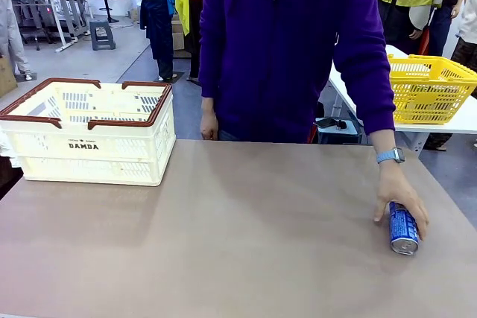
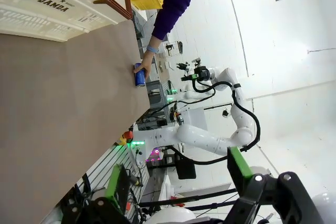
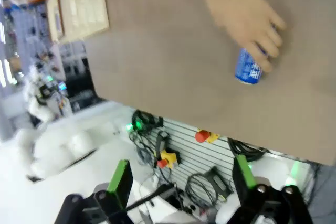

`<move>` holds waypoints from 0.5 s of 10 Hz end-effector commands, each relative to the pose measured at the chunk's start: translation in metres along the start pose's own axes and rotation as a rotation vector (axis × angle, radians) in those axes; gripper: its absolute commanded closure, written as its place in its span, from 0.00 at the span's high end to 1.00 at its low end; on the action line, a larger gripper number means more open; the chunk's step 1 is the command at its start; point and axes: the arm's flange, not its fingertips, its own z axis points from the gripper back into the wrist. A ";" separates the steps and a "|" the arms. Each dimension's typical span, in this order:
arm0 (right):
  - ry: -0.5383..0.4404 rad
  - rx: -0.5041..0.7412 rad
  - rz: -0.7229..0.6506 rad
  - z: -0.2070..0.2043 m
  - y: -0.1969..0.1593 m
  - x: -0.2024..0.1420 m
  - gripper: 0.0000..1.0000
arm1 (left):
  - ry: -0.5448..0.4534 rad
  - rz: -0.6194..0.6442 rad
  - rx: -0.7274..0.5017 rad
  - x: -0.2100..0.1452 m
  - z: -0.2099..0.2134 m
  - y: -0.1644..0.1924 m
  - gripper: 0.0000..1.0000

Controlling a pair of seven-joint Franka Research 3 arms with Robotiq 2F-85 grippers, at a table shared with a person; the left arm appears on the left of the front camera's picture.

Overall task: Place the drinks into the Shopping basket.
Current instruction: Pick up one drink and place it into the Shopping basket.

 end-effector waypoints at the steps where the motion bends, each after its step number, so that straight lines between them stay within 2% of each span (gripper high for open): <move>1: -0.192 0.216 -0.093 0.108 -0.089 -0.039 1.00 | 0.000 -0.014 -0.007 -0.003 0.000 -0.001 1.00; 2: -0.323 0.247 -0.145 0.143 -0.123 -0.069 1.00 | 0.000 -0.014 -0.007 -0.003 0.000 -0.001 1.00; 3: -0.476 0.242 -0.233 0.159 -0.147 -0.092 1.00 | 0.000 -0.014 -0.007 -0.003 0.000 -0.001 1.00; 5: -0.530 0.295 -0.297 0.154 -0.169 -0.104 1.00 | 0.000 -0.014 -0.007 -0.003 0.000 -0.001 1.00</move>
